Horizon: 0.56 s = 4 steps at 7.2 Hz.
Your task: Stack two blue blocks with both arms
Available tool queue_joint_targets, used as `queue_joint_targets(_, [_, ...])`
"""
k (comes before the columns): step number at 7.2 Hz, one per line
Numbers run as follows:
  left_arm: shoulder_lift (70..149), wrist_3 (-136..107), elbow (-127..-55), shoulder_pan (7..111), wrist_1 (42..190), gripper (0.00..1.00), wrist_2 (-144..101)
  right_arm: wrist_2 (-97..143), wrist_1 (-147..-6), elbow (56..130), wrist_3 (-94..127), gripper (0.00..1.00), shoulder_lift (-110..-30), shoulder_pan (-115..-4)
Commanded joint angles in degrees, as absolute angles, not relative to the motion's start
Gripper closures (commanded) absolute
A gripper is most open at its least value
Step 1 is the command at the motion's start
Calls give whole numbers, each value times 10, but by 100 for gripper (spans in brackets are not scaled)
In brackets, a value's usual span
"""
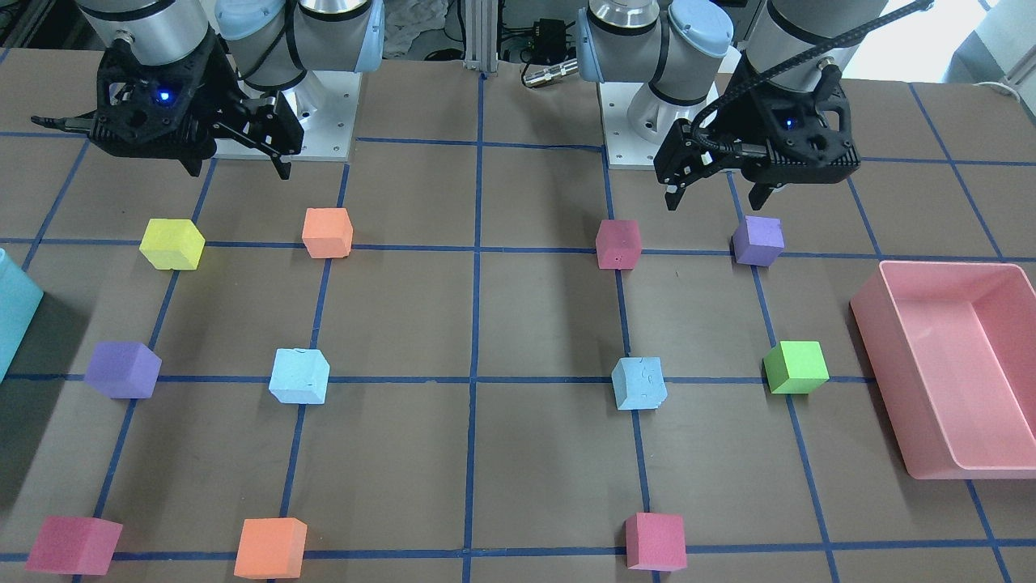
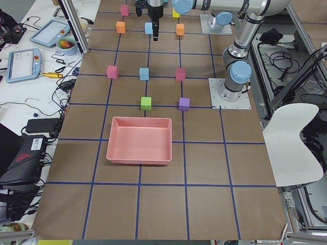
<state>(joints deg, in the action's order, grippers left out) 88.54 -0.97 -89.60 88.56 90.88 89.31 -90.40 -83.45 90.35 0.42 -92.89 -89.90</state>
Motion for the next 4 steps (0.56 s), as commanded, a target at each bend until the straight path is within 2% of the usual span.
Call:
queue_joint_targets(1, [886,-10,-896,886,909,0,894,-904,-835,906,4,0,-929,-899])
queue_joint_targets(4, [896,-6,-901,889,903,0,895,-905,-837,906,5,0,-929,-898])
